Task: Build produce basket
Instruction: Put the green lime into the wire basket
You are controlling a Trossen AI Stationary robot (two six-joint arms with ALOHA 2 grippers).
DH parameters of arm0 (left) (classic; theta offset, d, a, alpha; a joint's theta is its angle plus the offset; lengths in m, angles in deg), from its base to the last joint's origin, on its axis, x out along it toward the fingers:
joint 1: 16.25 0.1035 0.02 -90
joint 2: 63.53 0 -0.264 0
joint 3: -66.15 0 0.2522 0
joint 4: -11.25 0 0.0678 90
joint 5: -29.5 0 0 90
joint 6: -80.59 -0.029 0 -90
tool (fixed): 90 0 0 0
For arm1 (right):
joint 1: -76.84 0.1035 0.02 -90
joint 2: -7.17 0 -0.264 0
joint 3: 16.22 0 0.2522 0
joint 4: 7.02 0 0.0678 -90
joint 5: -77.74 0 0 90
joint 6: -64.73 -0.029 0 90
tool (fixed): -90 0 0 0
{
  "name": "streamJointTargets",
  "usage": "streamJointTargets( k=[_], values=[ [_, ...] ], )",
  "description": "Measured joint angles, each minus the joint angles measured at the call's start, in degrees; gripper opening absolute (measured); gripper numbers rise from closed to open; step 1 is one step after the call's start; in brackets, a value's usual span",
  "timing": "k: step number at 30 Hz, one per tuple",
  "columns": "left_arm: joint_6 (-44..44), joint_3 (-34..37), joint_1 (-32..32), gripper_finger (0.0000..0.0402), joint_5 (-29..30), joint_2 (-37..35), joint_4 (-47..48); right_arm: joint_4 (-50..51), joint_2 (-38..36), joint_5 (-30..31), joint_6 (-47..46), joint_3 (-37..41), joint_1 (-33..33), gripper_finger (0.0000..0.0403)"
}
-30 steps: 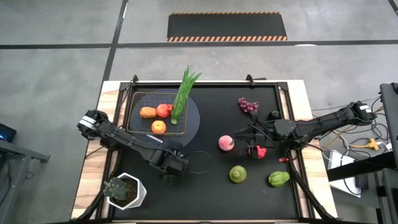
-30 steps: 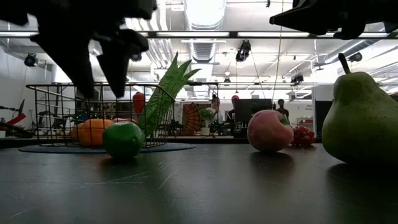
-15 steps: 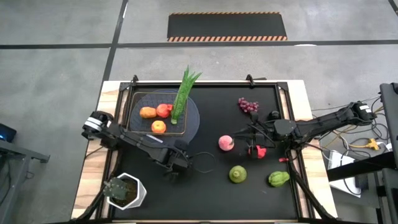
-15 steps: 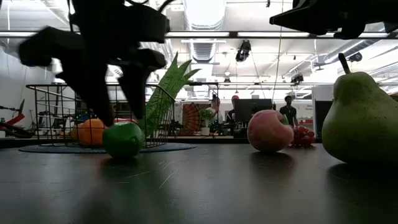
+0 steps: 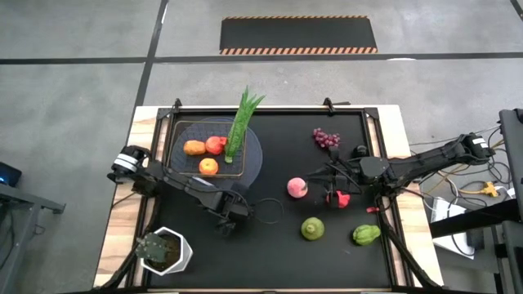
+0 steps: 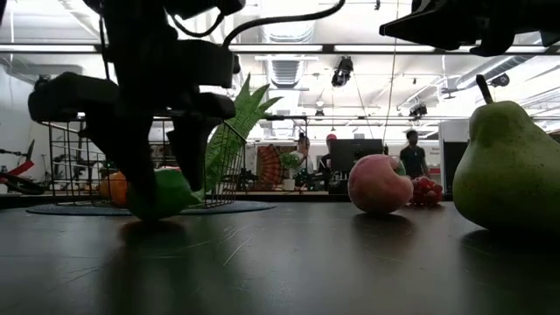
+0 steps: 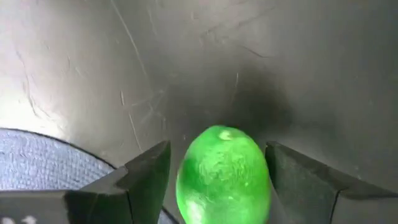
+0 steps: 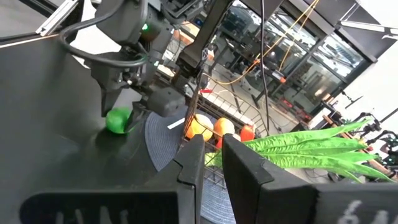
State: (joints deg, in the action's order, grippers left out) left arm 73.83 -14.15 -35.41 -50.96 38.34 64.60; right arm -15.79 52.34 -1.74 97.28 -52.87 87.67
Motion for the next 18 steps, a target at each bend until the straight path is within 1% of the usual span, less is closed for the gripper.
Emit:
streamJointTargets(
  k=[4,10,12,18],
  values=[
    [1.8,0.5,0.0,0.0221,0.6,0.1,-1.2,0.0,0.0,0.0,0.0,0.0,0.0,0.0047],
    [8.3,0.0,0.0,0.0155,1.6,0.3,-1.5,0.1,0.0,0.0,0.0,0.0,0.0,0.0047],
    [9.8,-0.4,-0.1,0.0140,1.5,0.3,-1.3,0.1,0.0,0.0,0.0,0.0,0.0,0.0047],
    [10.9,-3.8,0.0,0.0137,1.6,0.3,-1.3,1.2,0.0,0.0,0.0,0.0,0.0,0.0047]
  ],
)
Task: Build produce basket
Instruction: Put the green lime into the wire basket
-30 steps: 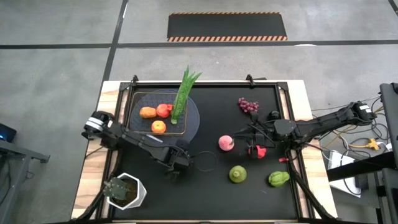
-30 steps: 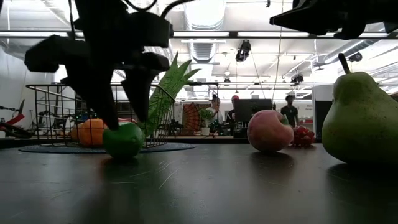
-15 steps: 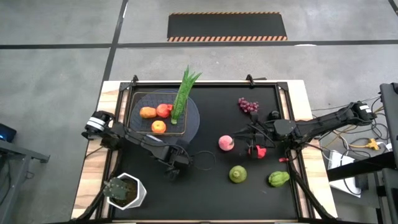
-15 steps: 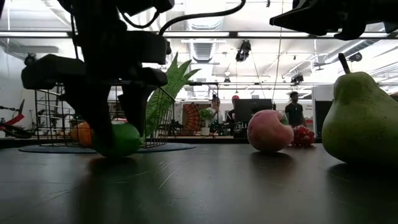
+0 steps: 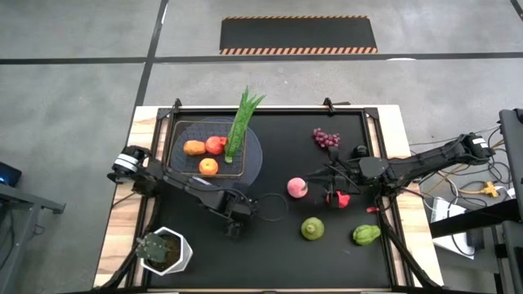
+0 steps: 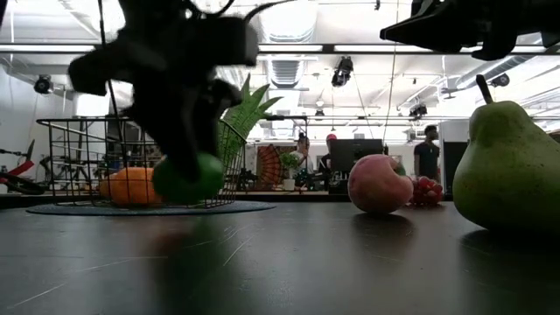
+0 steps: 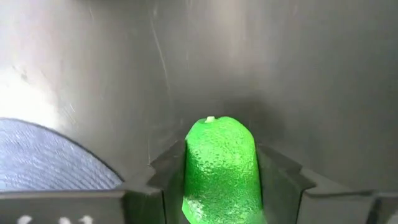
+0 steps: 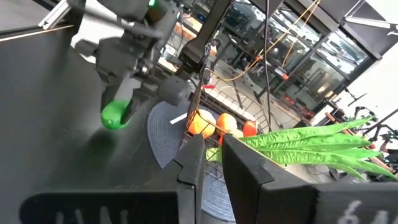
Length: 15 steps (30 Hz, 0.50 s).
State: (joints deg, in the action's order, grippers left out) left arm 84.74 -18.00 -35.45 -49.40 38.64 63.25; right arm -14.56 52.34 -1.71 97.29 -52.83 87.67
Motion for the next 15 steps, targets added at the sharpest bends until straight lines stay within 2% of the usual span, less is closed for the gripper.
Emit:
streamJointTargets(
  k=[7,15],
  values=[
    [-0.7,-5.8,0.5,0.0141,2.0,-4.3,0.5,0.0,0.0,0.0,-0.1,0.0,0.0,0.0047],
    [-0.6,-7.0,2.3,0.0141,14.8,-17.6,3.0,0.0,0.0,0.0,-0.4,0.0,0.0,0.0047]
  ],
)
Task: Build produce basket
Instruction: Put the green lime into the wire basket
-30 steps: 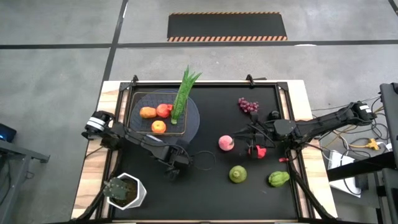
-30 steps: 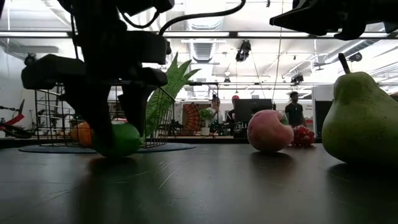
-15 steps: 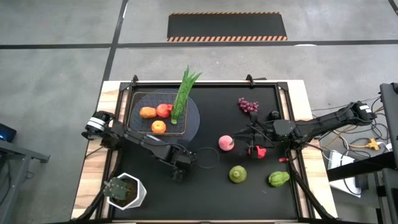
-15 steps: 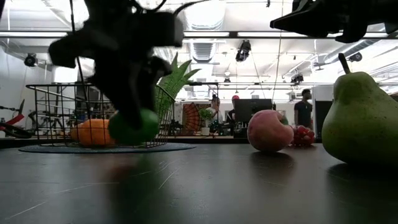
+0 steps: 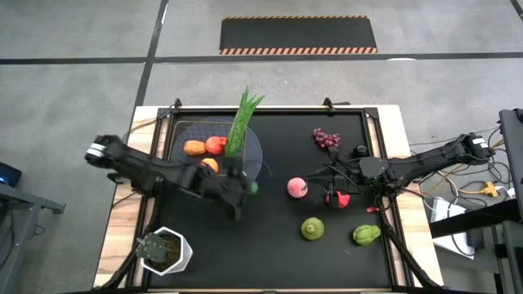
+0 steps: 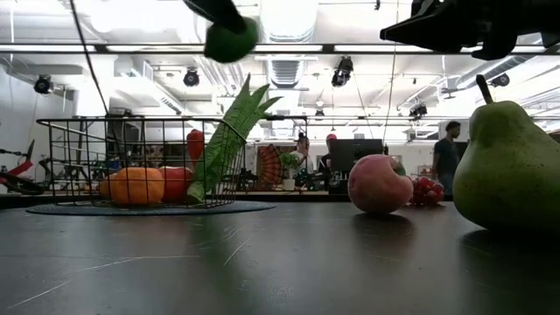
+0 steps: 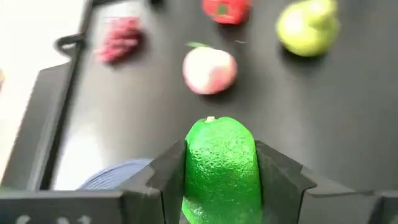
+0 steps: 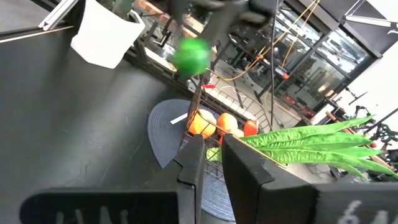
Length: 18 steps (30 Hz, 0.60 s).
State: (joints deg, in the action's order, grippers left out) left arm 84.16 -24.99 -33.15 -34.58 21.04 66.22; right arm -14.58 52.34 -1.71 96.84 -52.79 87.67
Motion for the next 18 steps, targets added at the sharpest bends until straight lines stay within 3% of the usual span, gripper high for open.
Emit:
streamJointTargets(
  k=[7,12,18],
  values=[
    [15.2,2.9,9.0,0.0141,4.2,-11.0,17.3,0.0,0.0,0.0,-0.1,0.0,0.0,0.0047],
    [29.4,7.3,17.9,0.0141,4.0,-13.7,25.3,-0.1,0.0,0.0,-0.1,0.0,0.0,0.0047],
    [35.7,14.8,26.5,0.0141,-4.5,-12.6,25.6,0.0,-0.1,0.0,-0.1,0.0,0.0,0.0047]
  ],
)
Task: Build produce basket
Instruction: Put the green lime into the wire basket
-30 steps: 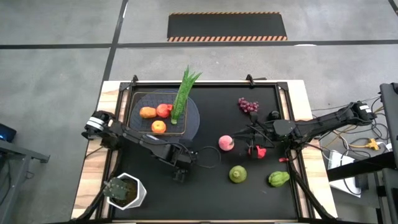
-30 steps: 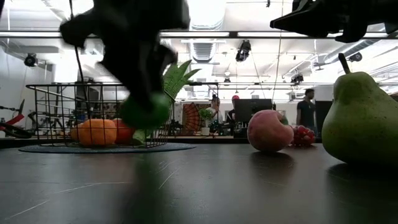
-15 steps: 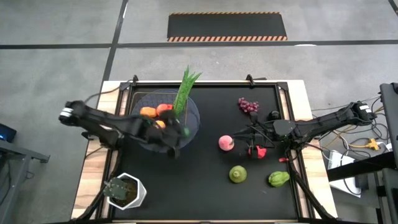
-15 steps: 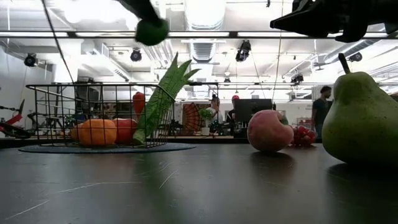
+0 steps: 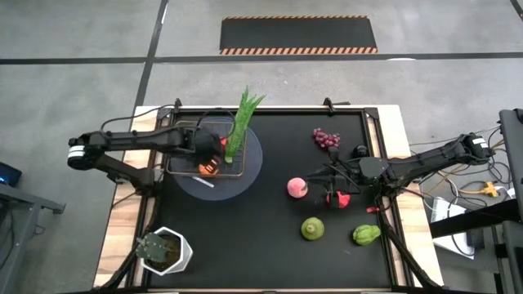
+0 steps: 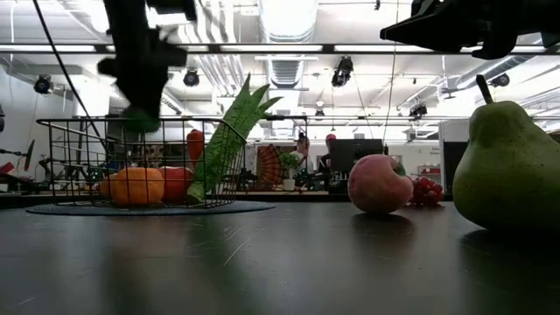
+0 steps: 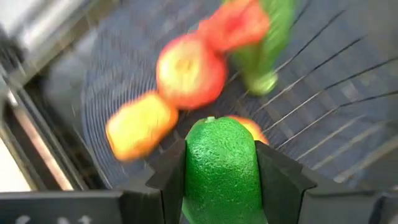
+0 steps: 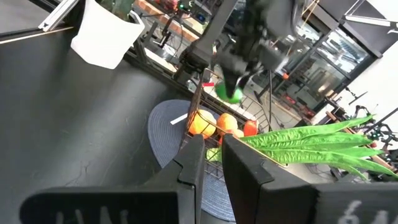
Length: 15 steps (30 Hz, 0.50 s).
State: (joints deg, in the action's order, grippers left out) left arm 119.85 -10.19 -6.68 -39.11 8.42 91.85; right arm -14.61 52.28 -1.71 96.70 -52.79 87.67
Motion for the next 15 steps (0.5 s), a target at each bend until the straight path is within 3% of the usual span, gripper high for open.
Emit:
streamJointTargets(
  k=[4,15],
  values=[
    [2.5,4.4,3.4,0.0142,-4.9,1.8,0.1,0.0,0.0,0.0,0.0,0.0,0.0,0.0047],
    [2.4,6.9,4.3,0.0157,-4.8,5.5,0.2,0.0,0.0,0.0,0.0,0.0,0.0,0.0047]
  ],
)
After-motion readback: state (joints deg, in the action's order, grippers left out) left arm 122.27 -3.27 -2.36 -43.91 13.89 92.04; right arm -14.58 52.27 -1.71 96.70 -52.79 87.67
